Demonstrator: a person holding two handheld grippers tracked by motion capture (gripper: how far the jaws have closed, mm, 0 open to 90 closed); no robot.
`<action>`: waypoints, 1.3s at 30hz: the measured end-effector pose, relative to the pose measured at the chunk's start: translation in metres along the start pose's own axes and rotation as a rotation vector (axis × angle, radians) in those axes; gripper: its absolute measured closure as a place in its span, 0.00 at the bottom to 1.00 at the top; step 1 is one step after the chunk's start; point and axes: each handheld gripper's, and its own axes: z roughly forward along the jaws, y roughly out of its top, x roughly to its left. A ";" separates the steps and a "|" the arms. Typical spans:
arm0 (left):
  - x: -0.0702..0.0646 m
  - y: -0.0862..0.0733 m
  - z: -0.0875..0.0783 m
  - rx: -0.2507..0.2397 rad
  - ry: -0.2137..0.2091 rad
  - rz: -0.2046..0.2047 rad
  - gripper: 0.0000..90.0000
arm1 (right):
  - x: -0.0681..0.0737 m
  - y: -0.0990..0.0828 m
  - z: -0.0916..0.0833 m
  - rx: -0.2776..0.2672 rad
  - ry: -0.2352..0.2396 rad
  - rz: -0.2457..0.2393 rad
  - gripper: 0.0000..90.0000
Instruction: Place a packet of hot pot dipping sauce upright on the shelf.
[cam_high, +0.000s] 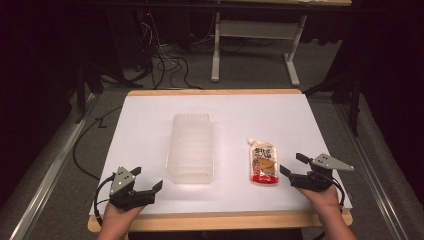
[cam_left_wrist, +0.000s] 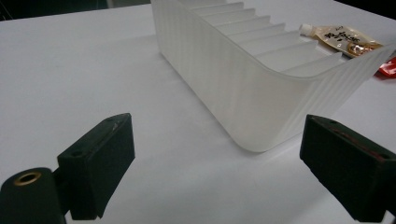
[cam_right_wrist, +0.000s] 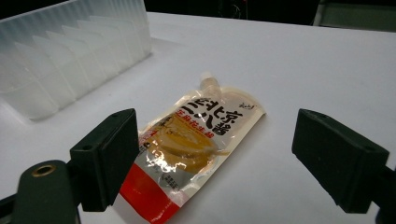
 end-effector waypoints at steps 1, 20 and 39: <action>0.000 0.000 0.001 0.000 -0.001 0.000 0.12 | 0.000 -0.001 0.000 0.004 0.002 0.003 0.17; 0.000 0.000 0.000 -0.003 -0.017 0.003 0.12 | 0.002 0.000 0.001 0.003 0.001 0.022 0.23; 0.000 0.000 -0.001 -0.002 -0.012 0.002 0.12 | -0.003 0.033 0.029 0.015 -0.013 0.044 0.29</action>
